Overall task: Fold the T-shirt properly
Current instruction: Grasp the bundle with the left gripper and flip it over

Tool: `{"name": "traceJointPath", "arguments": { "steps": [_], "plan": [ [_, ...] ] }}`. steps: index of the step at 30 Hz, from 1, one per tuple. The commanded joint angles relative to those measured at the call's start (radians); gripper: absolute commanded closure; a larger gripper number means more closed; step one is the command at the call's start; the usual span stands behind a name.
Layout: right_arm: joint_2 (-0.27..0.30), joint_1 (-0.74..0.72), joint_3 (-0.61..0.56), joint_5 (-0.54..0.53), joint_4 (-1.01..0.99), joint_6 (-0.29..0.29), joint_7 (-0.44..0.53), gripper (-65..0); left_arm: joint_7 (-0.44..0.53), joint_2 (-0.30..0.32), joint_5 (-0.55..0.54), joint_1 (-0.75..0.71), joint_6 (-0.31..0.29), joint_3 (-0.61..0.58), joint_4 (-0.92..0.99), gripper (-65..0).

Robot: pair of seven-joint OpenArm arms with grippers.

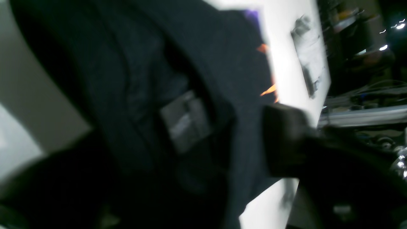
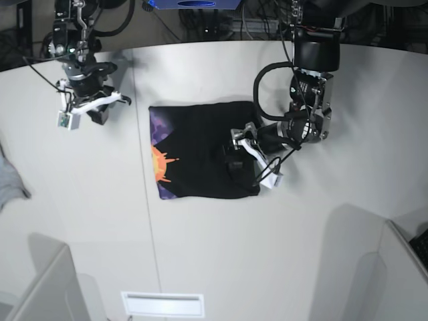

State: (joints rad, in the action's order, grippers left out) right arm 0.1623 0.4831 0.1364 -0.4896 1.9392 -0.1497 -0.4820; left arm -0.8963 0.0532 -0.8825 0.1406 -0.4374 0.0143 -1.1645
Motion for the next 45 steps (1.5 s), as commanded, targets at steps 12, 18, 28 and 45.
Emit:
{"name": "traceJointPath", "arguments": {
  "steps": [12, 18, 28, 45],
  "plan": [
    [0.003, 0.015, 0.136, -0.002, 0.022, 0.003, 0.026, 0.0, -0.027, 0.122, 0.012, 0.147, 0.159, -0.322, -0.004, 0.0],
    [-0.056, 0.027, 0.193, -0.002, 0.022, 0.003, 0.027, 0.0, -0.028, 0.216, 0.015, 0.236, 0.159, -0.595, -0.015, 0.0],
    [-0.135, 0.033, 0.236, -0.002, 0.016, 0.003, 0.022, 0.0, -0.021, 0.287, 0.016, 0.446, 0.157, -1.085, -0.091, 0.0],
    [-0.22, 0.099, 0.231, -0.001, 0.016, 0.003, 0.026, 0.0, 0.167, 0.257, 0.653, 0.483, -0.169, -1.275, -0.141, 0.0]
  ]
}}
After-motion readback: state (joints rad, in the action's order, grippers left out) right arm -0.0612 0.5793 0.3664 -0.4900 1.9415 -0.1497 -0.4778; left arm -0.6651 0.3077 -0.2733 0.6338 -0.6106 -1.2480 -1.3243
